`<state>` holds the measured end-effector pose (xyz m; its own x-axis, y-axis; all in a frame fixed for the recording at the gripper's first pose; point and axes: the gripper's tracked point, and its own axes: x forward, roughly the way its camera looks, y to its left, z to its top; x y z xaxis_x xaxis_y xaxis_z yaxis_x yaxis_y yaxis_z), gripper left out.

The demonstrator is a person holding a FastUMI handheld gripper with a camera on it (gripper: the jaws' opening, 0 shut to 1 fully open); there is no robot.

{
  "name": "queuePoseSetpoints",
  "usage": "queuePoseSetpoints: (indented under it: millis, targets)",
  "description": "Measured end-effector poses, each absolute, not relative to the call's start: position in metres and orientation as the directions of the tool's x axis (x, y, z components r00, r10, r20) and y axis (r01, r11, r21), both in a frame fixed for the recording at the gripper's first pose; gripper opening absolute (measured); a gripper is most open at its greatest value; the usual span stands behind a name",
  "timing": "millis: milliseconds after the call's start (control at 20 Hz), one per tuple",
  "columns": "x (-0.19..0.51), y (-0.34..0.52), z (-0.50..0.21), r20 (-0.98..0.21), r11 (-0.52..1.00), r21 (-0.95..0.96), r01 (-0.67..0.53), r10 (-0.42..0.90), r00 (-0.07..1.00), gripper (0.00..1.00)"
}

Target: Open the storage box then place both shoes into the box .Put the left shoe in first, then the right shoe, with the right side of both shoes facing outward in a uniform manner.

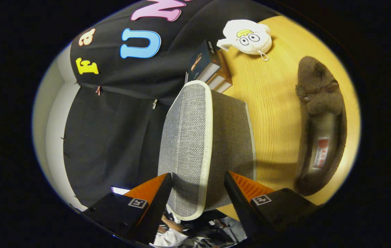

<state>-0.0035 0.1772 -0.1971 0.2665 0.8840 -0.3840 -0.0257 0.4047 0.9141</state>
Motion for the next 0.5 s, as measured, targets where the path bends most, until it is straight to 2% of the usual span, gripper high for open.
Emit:
queuePoseSetpoints:
  millis: [50, 100, 200, 250, 400, 500]
  targets:
    - [-0.003, 0.179, -0.197, -0.376, 0.391, 0.92, -0.008, 0.89, 0.259, 0.77]
    - [-0.005, 0.179, -0.193, -0.37, 0.381, 0.924, 0.002, 0.895, 0.251, 0.72]
    - [-0.005, 0.182, -0.194, -0.372, 0.379, 0.925, 0.015, 0.898, 0.234, 0.54]
    - [-0.006, 0.182, -0.195, -0.374, 0.377, 0.926, 0.029, 0.901, 0.219, 0.53]
    - [-0.006, 0.178, -0.189, -0.372, 0.37, 0.928, 0.052, 0.902, 0.22, 0.44]
    - [-0.002, 0.176, -0.185, -0.372, 0.372, 0.927, 0.046, 0.896, 0.241, 0.25]
